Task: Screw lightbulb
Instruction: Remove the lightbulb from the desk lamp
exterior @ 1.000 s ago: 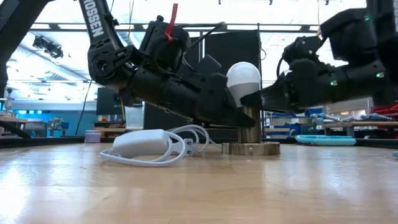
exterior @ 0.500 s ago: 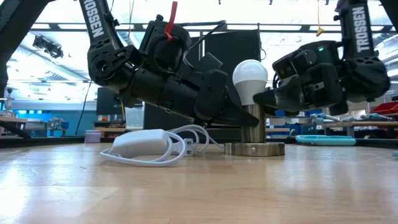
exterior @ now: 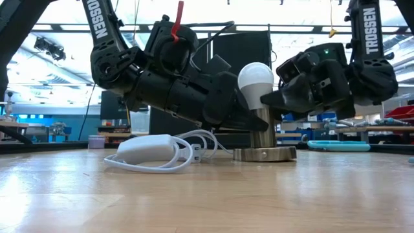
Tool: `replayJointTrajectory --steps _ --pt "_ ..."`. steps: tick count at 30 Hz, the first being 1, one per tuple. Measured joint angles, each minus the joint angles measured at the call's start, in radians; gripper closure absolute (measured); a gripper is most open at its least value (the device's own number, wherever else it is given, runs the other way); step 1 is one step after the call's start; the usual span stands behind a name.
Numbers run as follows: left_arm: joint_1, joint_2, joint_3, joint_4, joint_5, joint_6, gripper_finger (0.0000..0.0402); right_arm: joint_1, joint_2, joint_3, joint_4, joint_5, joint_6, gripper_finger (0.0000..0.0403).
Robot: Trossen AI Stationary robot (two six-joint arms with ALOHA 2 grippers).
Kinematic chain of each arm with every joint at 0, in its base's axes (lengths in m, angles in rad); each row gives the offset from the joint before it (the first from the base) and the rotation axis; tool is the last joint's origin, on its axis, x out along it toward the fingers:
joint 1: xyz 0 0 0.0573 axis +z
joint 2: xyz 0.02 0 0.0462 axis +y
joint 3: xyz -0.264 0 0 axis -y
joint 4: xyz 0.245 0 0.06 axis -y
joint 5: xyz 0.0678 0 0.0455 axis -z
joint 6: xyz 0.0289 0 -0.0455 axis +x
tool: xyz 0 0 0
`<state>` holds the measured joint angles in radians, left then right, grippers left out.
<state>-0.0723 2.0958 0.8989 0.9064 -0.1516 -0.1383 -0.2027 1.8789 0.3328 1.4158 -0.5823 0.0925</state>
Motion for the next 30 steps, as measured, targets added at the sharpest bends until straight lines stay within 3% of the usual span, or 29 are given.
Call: replayJointTrajectory --steps 9,14,23,30 --pt "-0.001 0.0 0.0 0.0 -0.006 0.005 0.0223 0.025 0.001 -0.043 -0.029 0.142 0.067 0.0127" --pt "-0.002 0.0 0.0 -0.001 -0.004 0.004 0.0223 0.053 -0.038 -0.112 -0.005 0.235 0.071 0.01" --pt "-0.002 0.0 0.0 -0.001 -0.004 0.003 0.0223 0.241 -0.246 -0.3 0.017 0.668 0.107 0.0098" --pt "-0.002 0.0 0.0 -0.001 -0.004 0.003 0.0223 0.433 -0.289 -0.323 0.018 0.936 0.124 0.0098"
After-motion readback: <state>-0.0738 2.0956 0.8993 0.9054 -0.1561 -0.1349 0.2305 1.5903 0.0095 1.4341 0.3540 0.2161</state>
